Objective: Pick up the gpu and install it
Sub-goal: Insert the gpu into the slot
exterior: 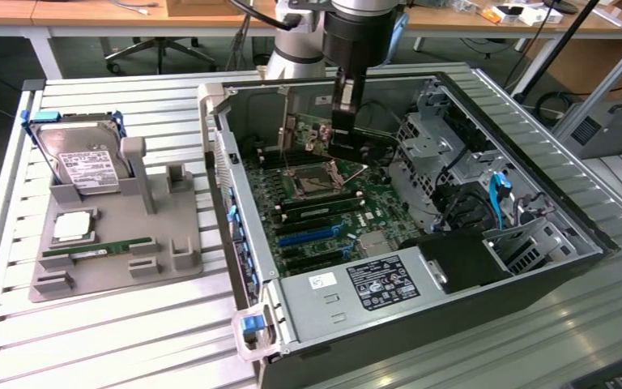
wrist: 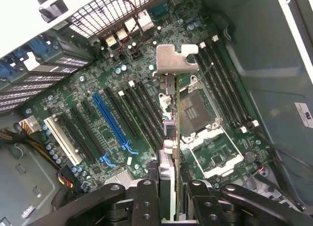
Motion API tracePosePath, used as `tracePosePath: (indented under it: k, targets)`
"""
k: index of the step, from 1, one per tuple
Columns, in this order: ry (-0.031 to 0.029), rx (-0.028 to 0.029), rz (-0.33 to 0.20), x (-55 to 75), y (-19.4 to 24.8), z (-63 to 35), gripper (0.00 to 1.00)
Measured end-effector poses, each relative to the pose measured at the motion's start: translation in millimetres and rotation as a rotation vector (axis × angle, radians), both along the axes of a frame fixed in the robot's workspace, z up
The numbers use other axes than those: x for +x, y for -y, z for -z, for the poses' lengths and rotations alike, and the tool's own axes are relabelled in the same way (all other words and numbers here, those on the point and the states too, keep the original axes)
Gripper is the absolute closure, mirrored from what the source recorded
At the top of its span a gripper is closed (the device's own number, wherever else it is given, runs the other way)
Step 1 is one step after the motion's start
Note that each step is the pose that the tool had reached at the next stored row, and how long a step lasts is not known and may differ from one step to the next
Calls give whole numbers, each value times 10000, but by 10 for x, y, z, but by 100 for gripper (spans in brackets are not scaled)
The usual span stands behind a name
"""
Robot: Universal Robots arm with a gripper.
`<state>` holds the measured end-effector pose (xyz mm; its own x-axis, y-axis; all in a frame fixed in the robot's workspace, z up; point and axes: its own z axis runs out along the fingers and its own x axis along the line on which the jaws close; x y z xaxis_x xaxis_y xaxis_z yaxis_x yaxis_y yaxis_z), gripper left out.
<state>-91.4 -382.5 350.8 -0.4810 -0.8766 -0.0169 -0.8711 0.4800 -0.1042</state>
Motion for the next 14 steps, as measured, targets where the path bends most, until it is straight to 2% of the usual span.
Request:
tracePosePath:
  k: [14]
  targets:
    - [0,-17,-677,0,1,2,73]
